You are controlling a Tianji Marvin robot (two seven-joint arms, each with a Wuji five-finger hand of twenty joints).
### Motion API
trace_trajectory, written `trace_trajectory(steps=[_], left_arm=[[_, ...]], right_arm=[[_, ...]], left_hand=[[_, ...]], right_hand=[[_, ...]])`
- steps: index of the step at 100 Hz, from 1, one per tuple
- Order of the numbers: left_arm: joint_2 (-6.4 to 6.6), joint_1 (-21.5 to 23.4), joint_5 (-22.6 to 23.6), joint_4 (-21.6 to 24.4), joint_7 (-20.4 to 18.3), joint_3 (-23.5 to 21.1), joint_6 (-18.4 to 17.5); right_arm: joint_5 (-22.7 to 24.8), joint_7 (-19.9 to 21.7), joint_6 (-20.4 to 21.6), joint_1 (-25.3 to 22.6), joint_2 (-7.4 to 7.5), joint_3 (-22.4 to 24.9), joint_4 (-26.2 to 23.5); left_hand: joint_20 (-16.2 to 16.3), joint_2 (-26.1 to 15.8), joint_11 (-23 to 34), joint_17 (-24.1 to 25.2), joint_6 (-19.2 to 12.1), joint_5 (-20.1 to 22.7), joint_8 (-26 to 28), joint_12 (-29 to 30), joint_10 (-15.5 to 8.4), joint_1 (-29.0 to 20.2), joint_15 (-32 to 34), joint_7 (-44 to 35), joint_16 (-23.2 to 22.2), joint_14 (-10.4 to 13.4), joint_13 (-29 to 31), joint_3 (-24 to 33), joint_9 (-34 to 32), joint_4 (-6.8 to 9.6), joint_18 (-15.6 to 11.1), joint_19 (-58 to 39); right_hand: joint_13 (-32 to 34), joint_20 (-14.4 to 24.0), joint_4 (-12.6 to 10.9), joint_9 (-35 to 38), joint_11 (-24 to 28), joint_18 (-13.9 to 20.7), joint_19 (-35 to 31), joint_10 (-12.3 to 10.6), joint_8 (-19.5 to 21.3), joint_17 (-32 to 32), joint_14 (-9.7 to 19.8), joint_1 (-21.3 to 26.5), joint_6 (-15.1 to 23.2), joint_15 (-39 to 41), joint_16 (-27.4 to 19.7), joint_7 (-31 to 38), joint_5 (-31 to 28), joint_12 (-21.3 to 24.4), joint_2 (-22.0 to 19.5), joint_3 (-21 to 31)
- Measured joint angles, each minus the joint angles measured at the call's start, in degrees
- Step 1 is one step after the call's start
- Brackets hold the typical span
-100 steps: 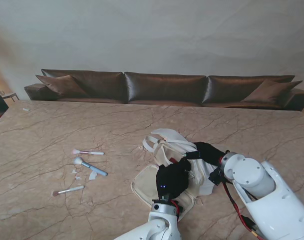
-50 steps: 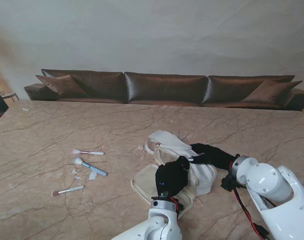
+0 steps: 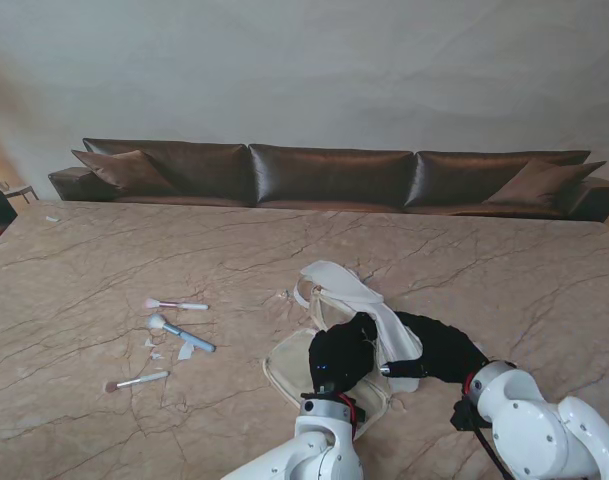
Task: Pack the cosmetics bag
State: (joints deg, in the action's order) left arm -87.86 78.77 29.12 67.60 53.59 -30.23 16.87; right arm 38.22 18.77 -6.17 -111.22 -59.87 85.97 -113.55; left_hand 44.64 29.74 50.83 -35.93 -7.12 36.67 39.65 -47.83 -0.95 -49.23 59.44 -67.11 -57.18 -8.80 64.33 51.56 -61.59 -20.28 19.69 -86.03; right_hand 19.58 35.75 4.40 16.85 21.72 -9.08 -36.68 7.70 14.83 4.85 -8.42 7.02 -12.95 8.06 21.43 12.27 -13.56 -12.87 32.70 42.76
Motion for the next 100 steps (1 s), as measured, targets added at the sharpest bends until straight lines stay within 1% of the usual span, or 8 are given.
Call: trace_trajectory(steps=[8,22,34,62,73,86,91,100], left_arm=[[-0.05,-0.1,-0.2,-0.3,0.1,0.0,-0.1],[-0.33,-0.4,-0.4,-1.3,0.3,0.2,-0.4],[-0.46,-0.4,-0.5,-1.4,0.4,0.3,-0.4],[-0.59,-0.3,-0.6,-1.3,0.5,0.3,-0.4],[-0.59,-0.1,-0.6,-1.2,0.7,0.3,-0.6],[-0.61,0.0,-0.8,-1.2,0.7,0.3,-0.9],[-0.61,0.0,-0.8,-1.2,0.7,0.3,-0.9],[-0.65,0.0,-1.2,-1.2,0.6,0.3,-1.0]], right_arm=[[2.8,-0.5,0.0,-1.9,-0.03,0.2,-1.5],[10.1,-3.8,-0.8,-3.7,-0.21,-0.6,-2.3],[9.9,-6.3,-4.8,-3.8,-0.28,-2.8,-2.1],[16.1,-11.7,-9.3,-1.9,-0.85,-8.1,1.2],[16.7,-17.3,-10.2,0.3,-1.08,-10.6,4.8],[17.4,-16.2,-10.6,1.7,-1.27,-11.2,6.2],[17.5,-17.6,-10.6,2.6,-1.27,-12.1,7.2],[20.0,-21.4,-10.3,3.6,-1.32,-13.2,9.5]], left_hand=[[0.0,0.0,0.0,0.0,0.0,0.0,0.0,0.0,0.0,0.0,0.0,0.0,0.0,0.0,0.0,0.0,0.0,0.00,0.0,-0.2],[-0.1,0.0,0.0,0.0,0.0,0.0,0.0,-0.6,0.0,0.1,0.0,0.0,0.0,0.0,0.0,0.1,0.0,0.00,0.0,-0.2],[-0.5,0.0,0.0,0.0,0.0,0.0,0.0,-0.6,0.0,0.1,0.0,0.0,0.0,0.0,0.0,0.1,0.0,0.00,0.0,-0.3],[-0.5,0.0,0.0,-0.5,0.0,0.0,0.0,-1.2,0.0,0.1,0.1,0.0,0.0,0.0,0.7,0.4,0.0,0.00,0.0,-0.9],[-0.6,0.0,0.0,-0.9,0.0,0.0,0.0,-1.2,0.0,0.2,0.1,0.0,0.0,0.0,0.9,0.4,-0.6,0.00,0.0,-0.9],[-1.2,0.0,0.0,-2.1,0.0,0.0,0.0,-1.2,0.0,0.3,0.1,0.0,0.0,0.1,1.5,0.6,-0.6,-0.01,0.0,-1.0],[-1.3,0.1,0.0,-2.4,0.0,0.1,0.0,-1.2,0.0,0.7,0.1,0.0,0.0,0.4,1.6,1.2,-0.8,-0.01,0.0,-1.0],[-1.8,0.1,0.0,-2.4,0.0,0.1,0.0,-1.2,0.0,0.8,0.1,0.0,0.0,0.4,1.6,1.2,-1.2,-0.04,0.0,-1.0]], right_hand=[[-4.2,-1.1,0.0,-3.9,-1.3,1.5,3.2,1.5,-0.2,-2.7,0.0,0.0,-1.9,-1.2,-1.4,-4.1,1.4,0.6,0.0,0.0],[-12.5,-2.8,0.0,-6.4,-13.8,3.4,8.4,5.0,3.1,-9.0,0.0,0.0,-4.3,-3.1,-3.5,-13.7,2.8,6.6,0.0,0.0],[-14.9,-2.6,0.0,-7.1,-22.6,3.4,14.7,8.0,-14.1,-10.4,0.0,-0.1,-7.2,-7.0,-5.7,-16.4,3.4,12.3,0.0,0.0],[-15.0,-2.8,0.8,-7.8,-23.4,2.1,19.2,9.8,-16.7,-10.4,-1.7,-1.6,-9.7,-8.4,-11.6,-17.8,3.7,12.7,0.0,0.0],[-15.0,-0.3,0.8,-9.1,-23.4,1.9,17.7,10.0,-16.7,-10.5,-1.7,-1.6,-11.0,-8.4,-10.4,-17.3,3.5,12.7,0.0,-0.6],[-14.9,3.4,0.8,-9.6,-23.4,1.1,14.2,10.3,-16.7,-10.6,-2.9,-1.4,-11.0,-5.8,-5.9,-16.9,3.5,12.7,0.0,0.0],[-14.0,4.5,0.3,-8.2,-23.4,1.1,11.5,10.4,-14.3,-10.4,-2.9,-0.6,-10.5,-3.9,-4.7,-14.8,3.3,12.7,0.1,0.0],[-8.7,3.2,-2.0,-2.7,-23.4,-0.2,5.0,10.2,0.7,-7.4,-3.0,4.7,-8.7,0.1,-3.6,-13.3,2.7,12.7,0.6,-0.1]])
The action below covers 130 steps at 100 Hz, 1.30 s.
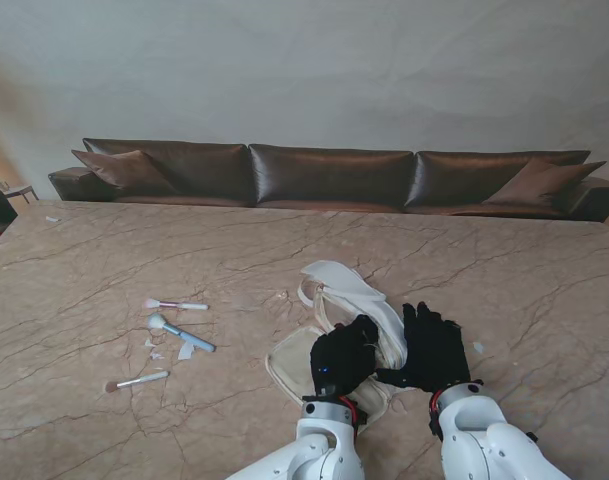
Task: Pack the cosmetics bag
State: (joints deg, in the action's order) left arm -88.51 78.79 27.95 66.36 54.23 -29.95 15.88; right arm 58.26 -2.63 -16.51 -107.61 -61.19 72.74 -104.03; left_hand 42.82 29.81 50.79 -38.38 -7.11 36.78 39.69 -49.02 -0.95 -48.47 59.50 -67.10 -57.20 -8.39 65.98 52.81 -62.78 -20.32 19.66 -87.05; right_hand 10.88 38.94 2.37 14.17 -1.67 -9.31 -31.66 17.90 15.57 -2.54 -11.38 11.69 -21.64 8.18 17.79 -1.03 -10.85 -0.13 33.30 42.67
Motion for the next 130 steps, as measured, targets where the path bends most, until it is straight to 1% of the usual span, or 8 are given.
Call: trace_trajectory(steps=[13,18,24,30,47,65,115,130], left_arm=[[-0.20,0.0,-0.4,-0.3,-0.2,0.0,0.0],[-0.22,-0.1,-0.4,-0.4,-0.2,0.0,0.1],[-0.22,-0.1,-0.2,-0.4,-0.3,0.1,0.2],[-0.22,-0.2,0.0,-0.4,-0.3,0.1,0.4],[-0.18,-0.4,0.7,-0.3,-0.3,0.0,1.8],[0.00,-0.8,1.7,0.0,-0.6,-0.1,3.4],[1.00,-2.4,3.6,0.9,-2.5,-0.9,6.4],[1.36,-2.8,3.7,0.9,-3.0,-1.3,7.1]], right_arm=[[-0.1,-1.0,0.9,0.5,-0.24,0.0,0.8],[-0.2,-1.6,1.5,0.6,-0.28,0.0,1.0],[-0.1,-1.8,2.2,0.7,-0.31,0.0,1.2],[-0.1,-2.0,2.6,0.7,-0.39,0.0,1.3],[-2.1,-3.0,3.4,0.8,-0.72,0.4,1.6],[-6.2,-3.2,7.2,0.5,-1.22,1.8,1.7],[-9.3,-8.5,13.1,0.7,-2.20,3.7,5.2],[-9.5,-9.3,14.2,0.7,-2.51,4.4,5.9]], left_hand=[[-0.2,0.0,0.0,0.0,0.0,0.0,0.0,0.0,0.0,0.0,0.0,0.0,0.0,0.0,0.0,0.0,0.0,-0.01,0.0,0.0],[-0.2,0.0,0.0,0.0,0.0,0.0,0.0,0.0,0.0,0.0,0.0,0.0,0.0,0.0,0.0,0.0,0.0,-0.01,0.0,0.0],[-0.2,0.0,0.0,0.0,0.0,0.0,0.0,0.0,0.0,0.0,0.0,0.0,0.0,0.1,0.0,0.0,0.0,-0.01,0.0,-0.1],[-0.3,0.0,0.0,0.0,0.0,0.0,0.0,0.0,0.0,0.0,0.0,0.0,0.0,0.1,0.0,0.0,0.0,-0.01,-0.1,-0.2],[-0.3,0.0,0.0,0.3,0.0,0.1,0.0,0.0,0.0,0.1,0.0,0.0,0.0,0.1,0.0,0.0,0.0,-0.01,-0.1,-0.6],[-0.3,0.0,0.0,0.4,0.0,0.1,0.0,0.0,0.0,0.1,0.0,0.0,0.0,0.1,0.0,0.0,0.0,-0.01,-0.1,-0.8],[-0.3,0.0,0.0,0.9,-0.4,0.1,0.0,0.0,-0.7,0.8,0.0,0.0,0.0,0.1,0.0,-0.6,0.0,-0.01,-0.3,-1.3],[-0.3,0.0,0.0,1.0,-0.4,0.1,0.0,0.0,-0.7,0.8,0.1,0.0,0.0,0.1,0.0,-0.8,0.0,-0.01,-0.3,-1.3]], right_hand=[[8.4,-0.2,-4.0,9.1,0.2,-1.0,-7.1,-2.2,7.2,4.0,-0.2,9.7,2.6,3.6,1.1,1.5,-5.5,-0.9,-0.7,-4.3],[12.1,-0.4,-8.9,13.4,0.6,-1.1,-10.2,-3.6,8.8,6.2,-0.2,12.9,4.4,4.7,1.7,4.2,-7.5,-1.6,-2.0,-5.0],[15.0,-0.9,-2.4,16.0,1.1,-1.2,-13.0,-5.1,8.9,7.7,-0.2,8.9,6.2,5.4,2.1,8.2,-8.5,-2.3,-0.3,14.6],[18.7,-0.8,1.7,19.7,1.4,-1.2,-15.6,-6.7,8.9,9.8,-0.2,7.7,8.0,6.9,3.0,12.9,-8.9,-2.6,0.2,20.1],[25.6,-0.7,3.3,25.3,2.3,-1.8,-20.1,-8.6,5.4,14.5,-0.2,7.9,9.8,8.8,4.6,24.5,-10.1,-3.6,-2.4,20.3],[29.9,1.3,3.6,30.5,3.2,-4.0,-22.5,-8.8,1.1,16.8,0.7,14.5,9.9,9.6,5.1,30.0,-13.4,-3.8,-9.7,12.2],[42.2,4.1,4.1,42.1,5.5,-4.0,-30.4,-9.9,0.0,29.7,1.3,19.7,11.8,14.1,7.9,34.7,-21.3,-5.3,-9.7,10.9],[44.0,3.8,4.1,42.3,13.7,-3.3,-32.2,-9.9,0.0,31.8,1.3,20.3,12.8,15.1,8.3,35.2,-22.7,-9.5,-9.4,10.9]])
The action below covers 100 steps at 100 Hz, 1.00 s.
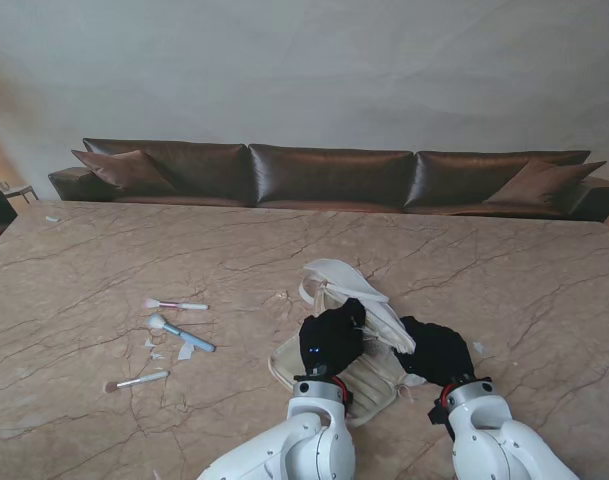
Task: Pack the cosmetics bag
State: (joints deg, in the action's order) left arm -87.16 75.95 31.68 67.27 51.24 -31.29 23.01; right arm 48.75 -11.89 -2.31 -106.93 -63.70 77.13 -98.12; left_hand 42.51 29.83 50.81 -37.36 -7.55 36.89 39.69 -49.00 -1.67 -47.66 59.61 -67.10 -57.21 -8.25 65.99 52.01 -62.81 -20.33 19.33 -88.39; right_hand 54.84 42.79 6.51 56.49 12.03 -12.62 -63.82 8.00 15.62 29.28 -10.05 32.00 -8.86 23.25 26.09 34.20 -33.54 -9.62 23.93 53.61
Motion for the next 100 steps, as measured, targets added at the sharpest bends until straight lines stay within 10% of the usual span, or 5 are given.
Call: trace_trajectory(steps=[22,100], left_arm=[[0.57,-0.6,0.5,0.0,-0.7,-0.9,1.4],[3.62,-5.3,2.2,-1.1,-6.5,-3.2,4.4]], right_arm=[[-1.4,0.0,1.6,-0.1,-0.09,1.0,0.7],[1.9,-3.1,5.5,-1.3,-0.09,3.7,2.3]], left_hand=[[0.0,0.0,0.0,0.3,-0.1,0.0,0.0,0.0,0.0,0.0,0.3,0.0,0.0,0.0,0.0,-0.1,0.0,0.00,-0.1,0.0],[0.0,0.0,0.5,0.8,-0.1,0.0,0.0,0.0,0.0,-0.1,0.5,0.0,-0.1,0.0,0.0,-0.1,0.0,0.00,-0.2,0.0]], right_hand=[[0.9,-0.6,0.0,-2.1,12.7,0.1,-0.5,0.0,0.0,0.6,0.0,0.6,1.1,0.5,0.0,0.5,-0.6,-5.5,1.1,0.0],[1.7,-0.6,0.1,-2.2,15.0,0.7,-0.7,-0.5,0.1,1.1,0.6,1.0,1.8,0.5,0.0,2.9,-0.7,-6.4,1.1,0.4]])
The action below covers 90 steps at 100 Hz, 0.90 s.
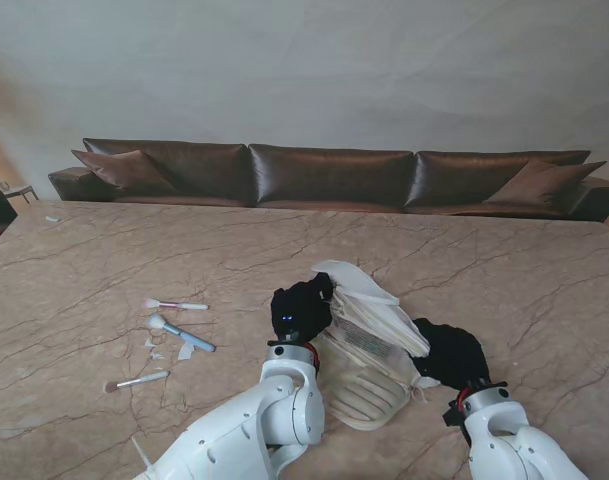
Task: Pack the cosmetics bag
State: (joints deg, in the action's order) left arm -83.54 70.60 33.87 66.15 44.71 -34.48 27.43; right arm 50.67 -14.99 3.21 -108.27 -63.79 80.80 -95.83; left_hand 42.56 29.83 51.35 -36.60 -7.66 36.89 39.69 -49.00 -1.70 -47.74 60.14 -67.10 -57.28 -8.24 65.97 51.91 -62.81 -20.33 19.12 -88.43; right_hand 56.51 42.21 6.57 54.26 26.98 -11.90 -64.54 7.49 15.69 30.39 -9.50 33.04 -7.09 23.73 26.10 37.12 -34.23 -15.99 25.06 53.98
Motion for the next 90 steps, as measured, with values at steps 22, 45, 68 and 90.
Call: trace_trajectory(steps=[22,45,68,90], left_arm=[[1.08,-1.2,0.7,-0.4,-2.0,-0.8,0.8],[2.32,-2.6,1.5,-0.9,-3.8,-1.5,0.9],[3.03,-3.3,2.2,-1.4,-4.8,-2.1,0.6],[3.82,-3.2,3.2,-0.9,-5.1,-3.2,0.6]], right_arm=[[0.7,0.5,2.8,1.2,0.38,0.5,1.4],[1.7,0.4,5.2,2.6,0.69,0.7,2.9],[2.7,-0.1,7.2,5.0,0.94,-0.1,4.8],[3.1,-1.2,8.1,8.0,1.03,-1.8,7.0]], left_hand=[[0.0,0.0,0.0,0.0,0.0,0.0,0.0,-0.1,0.0,0.0,0.0,0.0,0.0,0.0,0.0,0.0,0.0,0.00,0.0,0.0],[0.0,0.0,0.0,0.1,0.0,0.0,0.0,-0.4,0.0,0.0,0.0,0.0,0.0,0.0,0.0,0.0,0.0,0.00,-0.1,0.0],[0.0,0.0,0.0,0.3,-0.1,0.0,0.0,-0.4,-0.1,0.0,0.0,0.0,0.0,0.0,0.0,-0.5,0.0,0.03,-0.1,0.0],[0.0,0.0,0.3,0.5,-0.1,0.0,0.0,-0.5,-0.1,0.0,0.0,0.0,0.0,0.0,0.0,-0.5,0.0,0.03,-0.1,0.0]], right_hand=[[0.0,0.0,0.0,-0.6,0.6,0.8,0.0,-0.7,0.0,0.0,0.6,0.0,0.0,0.0,0.0,1.1,0.0,-0.1,0.0,0.2],[0.0,0.0,0.0,-0.6,0.6,1.3,0.0,-0.8,0.0,0.0,0.7,0.2,0.0,0.0,-0.6,1.4,0.0,-0.1,0.0,0.2],[0.0,0.0,0.0,-1.3,0.8,1.3,0.0,-1.5,0.0,0.0,1.4,0.2,0.2,-0.7,-1.2,1.9,0.0,-0.2,0.0,0.3],[-0.8,0.0,0.0,-2.1,1.4,1.4,0.3,-2.3,0.0,-0.7,2.5,0.2,0.7,-1.8,-2.0,2.1,0.0,-0.4,0.0,0.3]])
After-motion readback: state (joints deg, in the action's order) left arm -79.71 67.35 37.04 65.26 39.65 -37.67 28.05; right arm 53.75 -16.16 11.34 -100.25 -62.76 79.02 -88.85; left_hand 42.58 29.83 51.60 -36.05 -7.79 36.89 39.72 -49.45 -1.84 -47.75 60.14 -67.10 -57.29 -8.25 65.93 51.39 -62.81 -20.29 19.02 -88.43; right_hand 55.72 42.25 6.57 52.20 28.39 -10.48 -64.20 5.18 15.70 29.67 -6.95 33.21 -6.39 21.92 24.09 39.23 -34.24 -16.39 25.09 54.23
